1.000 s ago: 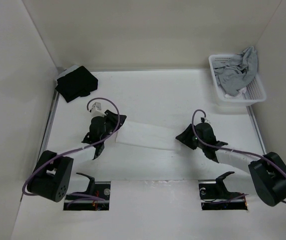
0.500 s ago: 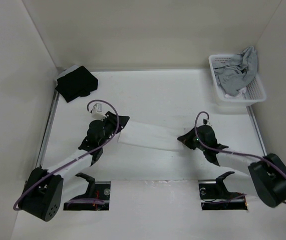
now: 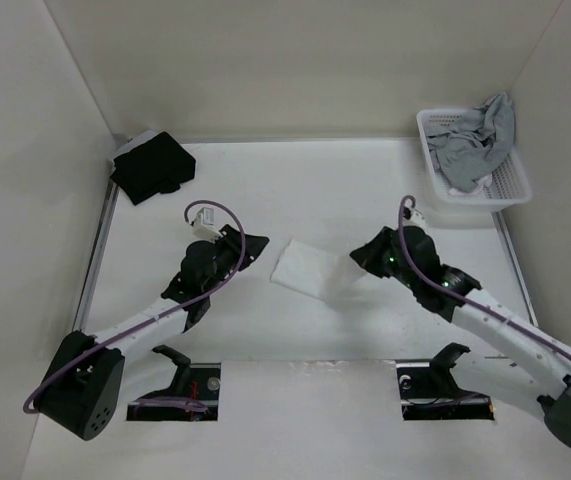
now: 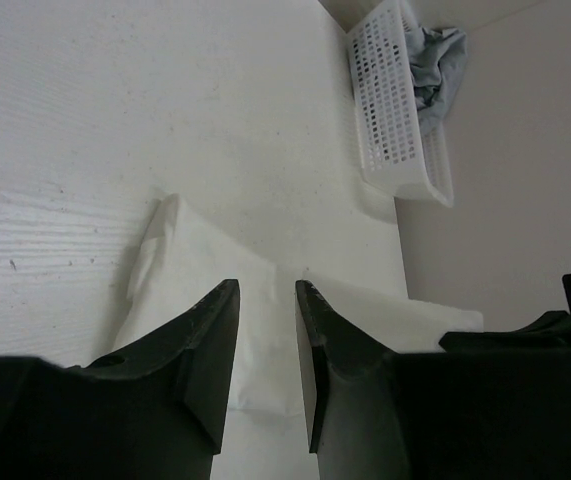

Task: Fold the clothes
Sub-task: Fold the tank top

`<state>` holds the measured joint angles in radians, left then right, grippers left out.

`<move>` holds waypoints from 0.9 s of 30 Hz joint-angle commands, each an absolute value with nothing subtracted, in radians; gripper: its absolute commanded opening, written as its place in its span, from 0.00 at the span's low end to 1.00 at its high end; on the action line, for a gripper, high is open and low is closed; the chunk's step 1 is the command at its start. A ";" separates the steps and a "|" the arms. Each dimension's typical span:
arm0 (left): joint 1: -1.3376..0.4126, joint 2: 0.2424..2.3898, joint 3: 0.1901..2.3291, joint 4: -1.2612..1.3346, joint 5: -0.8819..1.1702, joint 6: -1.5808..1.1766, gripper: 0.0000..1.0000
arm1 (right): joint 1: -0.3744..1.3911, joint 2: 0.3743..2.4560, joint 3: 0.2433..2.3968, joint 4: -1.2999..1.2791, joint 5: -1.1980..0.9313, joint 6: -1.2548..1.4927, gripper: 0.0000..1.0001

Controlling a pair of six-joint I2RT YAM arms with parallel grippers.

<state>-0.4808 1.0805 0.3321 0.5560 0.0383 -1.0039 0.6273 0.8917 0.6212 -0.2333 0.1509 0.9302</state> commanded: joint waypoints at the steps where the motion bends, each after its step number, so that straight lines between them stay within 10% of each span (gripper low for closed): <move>1: -0.487 1.049 0.365 0.581 0.058 -1.014 0.28 | 0.685 1.023 0.761 -0.304 0.221 0.903 0.05; 15: -0.384 0.940 0.275 0.598 0.164 -1.049 0.29 | 0.881 1.781 1.319 -0.331 0.193 0.899 0.33; 21: -0.334 0.902 0.279 0.584 0.195 -1.062 0.29 | 0.935 1.702 1.304 -0.289 0.274 0.890 0.49; 24: -0.360 0.951 0.288 0.595 0.187 -1.054 0.29 | 0.943 1.588 1.185 -0.215 0.301 0.876 0.50; 27: -0.418 1.035 0.305 0.621 0.178 -1.039 0.29 | 0.930 1.539 1.053 -0.143 0.279 0.870 0.24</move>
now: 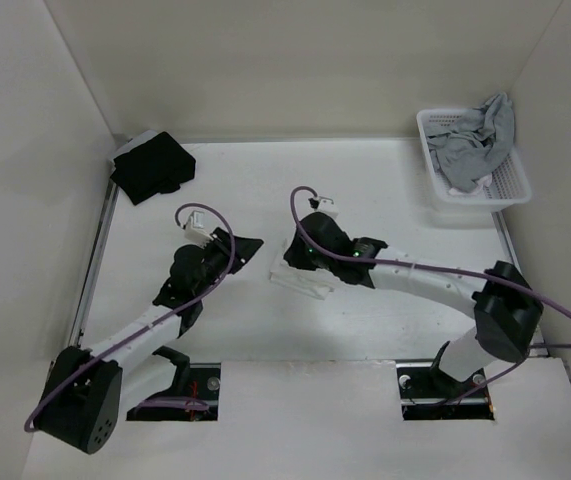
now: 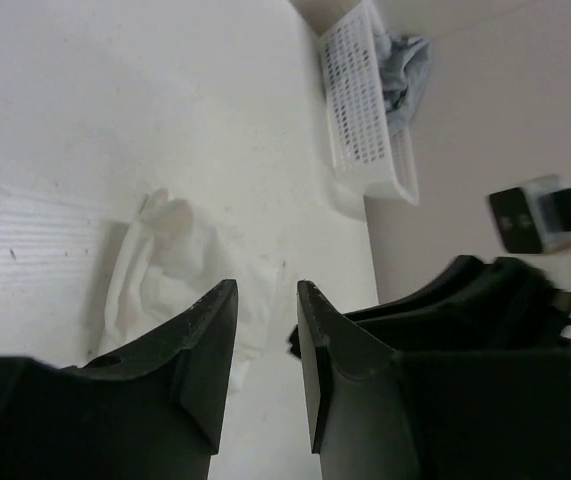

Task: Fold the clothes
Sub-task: Fold the tank top

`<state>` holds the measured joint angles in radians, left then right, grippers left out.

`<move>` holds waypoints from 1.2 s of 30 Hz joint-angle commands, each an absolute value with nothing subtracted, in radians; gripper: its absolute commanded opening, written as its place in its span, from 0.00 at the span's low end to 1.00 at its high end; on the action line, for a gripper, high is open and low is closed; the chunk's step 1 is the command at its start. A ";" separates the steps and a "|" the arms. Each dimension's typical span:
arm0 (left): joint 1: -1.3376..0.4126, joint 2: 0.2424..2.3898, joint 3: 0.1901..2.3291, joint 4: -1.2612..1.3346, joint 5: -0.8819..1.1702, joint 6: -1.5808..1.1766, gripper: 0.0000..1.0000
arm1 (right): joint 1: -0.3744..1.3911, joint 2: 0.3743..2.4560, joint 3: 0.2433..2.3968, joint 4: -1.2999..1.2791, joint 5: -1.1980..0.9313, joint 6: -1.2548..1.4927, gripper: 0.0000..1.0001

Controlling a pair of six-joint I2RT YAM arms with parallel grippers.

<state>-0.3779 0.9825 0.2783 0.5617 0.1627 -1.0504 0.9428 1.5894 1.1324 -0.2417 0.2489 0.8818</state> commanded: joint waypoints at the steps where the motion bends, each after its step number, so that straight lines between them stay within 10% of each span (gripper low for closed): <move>1: -0.444 1.066 0.311 0.635 0.173 -1.034 0.29 | 0.906 1.536 1.026 -0.134 0.262 0.867 0.12; 4: -0.516 1.141 0.334 0.669 0.150 -1.006 0.23 | 0.855 1.548 0.996 -0.094 0.200 0.825 0.01; 18: -0.676 1.437 0.486 0.509 -0.202 -0.781 0.22 | 0.765 1.798 1.086 0.087 0.003 0.732 0.03; 36: -0.653 1.533 0.499 0.479 -0.184 -0.805 0.07 | 0.647 1.945 1.135 0.235 -0.094 0.753 0.02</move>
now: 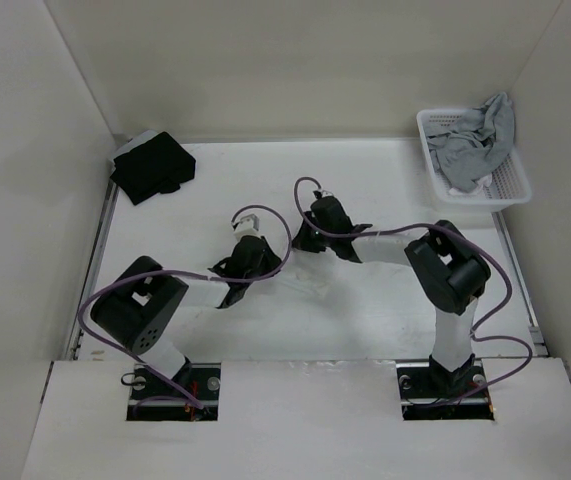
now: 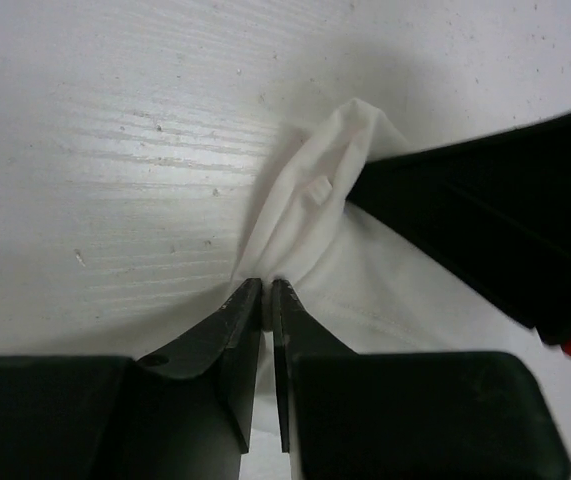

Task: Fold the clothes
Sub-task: Fold the tank top

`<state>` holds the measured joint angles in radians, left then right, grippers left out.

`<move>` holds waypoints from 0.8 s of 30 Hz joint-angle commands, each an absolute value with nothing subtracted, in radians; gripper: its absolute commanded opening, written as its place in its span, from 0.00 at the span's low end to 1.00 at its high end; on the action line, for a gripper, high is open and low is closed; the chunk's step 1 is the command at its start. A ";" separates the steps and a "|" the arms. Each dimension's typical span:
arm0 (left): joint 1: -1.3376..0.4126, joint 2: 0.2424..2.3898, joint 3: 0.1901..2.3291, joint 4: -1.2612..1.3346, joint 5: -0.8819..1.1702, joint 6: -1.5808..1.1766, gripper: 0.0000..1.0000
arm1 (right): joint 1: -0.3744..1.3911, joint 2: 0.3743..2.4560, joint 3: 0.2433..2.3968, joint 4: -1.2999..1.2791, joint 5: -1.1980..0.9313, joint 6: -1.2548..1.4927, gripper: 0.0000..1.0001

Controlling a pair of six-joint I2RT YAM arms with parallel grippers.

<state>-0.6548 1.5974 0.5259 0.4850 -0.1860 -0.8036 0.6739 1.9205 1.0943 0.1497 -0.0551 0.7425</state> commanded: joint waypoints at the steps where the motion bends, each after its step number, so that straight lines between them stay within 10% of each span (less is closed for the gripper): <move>1: -0.654 1.514 0.488 0.480 -0.184 -0.810 0.07 | 0.636 1.951 1.135 0.247 -0.097 0.761 0.02; 16: -0.650 1.158 0.425 0.344 -0.192 -0.847 0.29 | 0.571 1.729 0.947 0.463 -0.209 0.838 0.04; 24: -0.734 1.336 0.584 0.425 -0.127 -0.830 0.13 | 0.574 1.531 0.646 0.498 -0.164 0.834 0.05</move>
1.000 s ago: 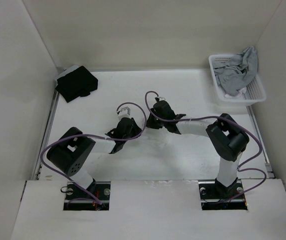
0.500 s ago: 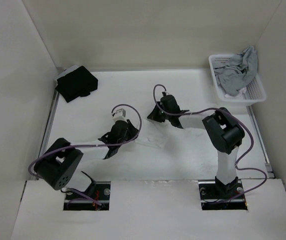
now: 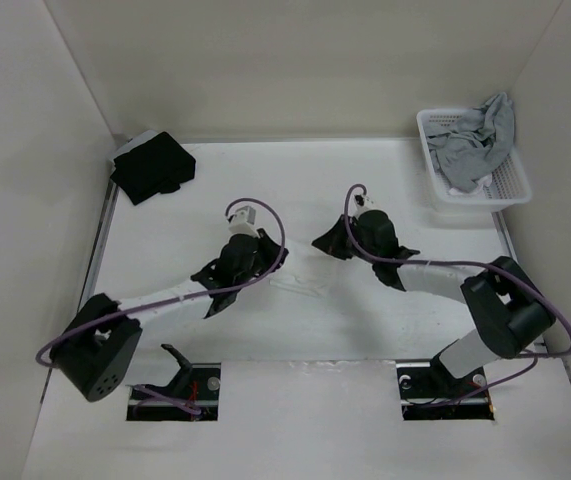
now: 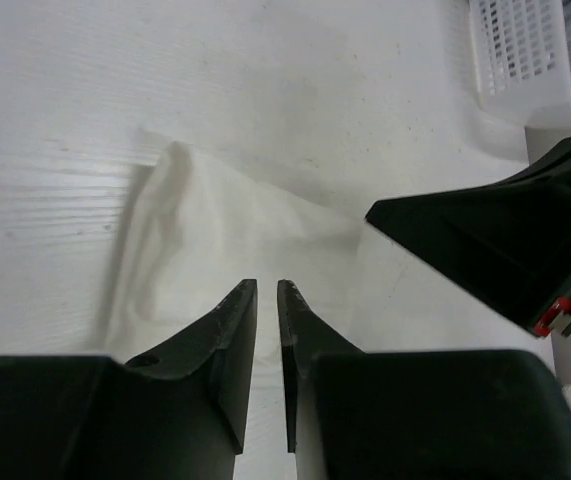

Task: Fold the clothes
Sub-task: Fold the tank top

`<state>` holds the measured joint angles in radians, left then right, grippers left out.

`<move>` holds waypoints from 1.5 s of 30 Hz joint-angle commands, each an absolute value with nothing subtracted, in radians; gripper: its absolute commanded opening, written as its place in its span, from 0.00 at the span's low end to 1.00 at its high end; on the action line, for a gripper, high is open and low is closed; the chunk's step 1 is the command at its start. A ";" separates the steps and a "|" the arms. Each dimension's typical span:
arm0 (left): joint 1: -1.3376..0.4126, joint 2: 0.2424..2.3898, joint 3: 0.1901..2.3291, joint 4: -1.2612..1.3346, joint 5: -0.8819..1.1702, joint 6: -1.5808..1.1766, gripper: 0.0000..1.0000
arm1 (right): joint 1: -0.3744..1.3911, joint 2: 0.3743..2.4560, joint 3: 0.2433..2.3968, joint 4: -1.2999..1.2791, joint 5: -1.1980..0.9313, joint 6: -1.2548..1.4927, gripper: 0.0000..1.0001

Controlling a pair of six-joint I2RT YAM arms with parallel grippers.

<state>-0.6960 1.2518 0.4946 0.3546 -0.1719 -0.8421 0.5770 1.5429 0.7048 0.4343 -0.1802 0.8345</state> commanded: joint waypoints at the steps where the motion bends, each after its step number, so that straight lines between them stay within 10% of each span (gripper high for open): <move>1: -0.742 1.379 0.604 0.455 -0.115 -0.833 0.12 | 0.574 1.535 0.631 0.509 -0.166 0.836 0.04; 20: -0.601 1.525 0.434 0.623 -0.074 -0.884 0.18 | 0.453 1.695 0.587 0.663 -0.192 0.894 0.03; 29: -0.588 1.155 0.330 0.557 -0.093 -0.858 0.44 | 0.435 1.514 0.614 0.554 -0.181 0.835 0.09; 45: -0.395 0.972 0.322 0.175 -0.124 -0.736 0.57 | 0.383 1.095 0.342 0.517 0.219 0.716 0.57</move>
<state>-0.4164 0.9901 0.3321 0.2241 -0.1204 -0.7677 0.3965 1.0893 0.3889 0.4454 0.1081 0.7227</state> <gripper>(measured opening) 0.565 0.565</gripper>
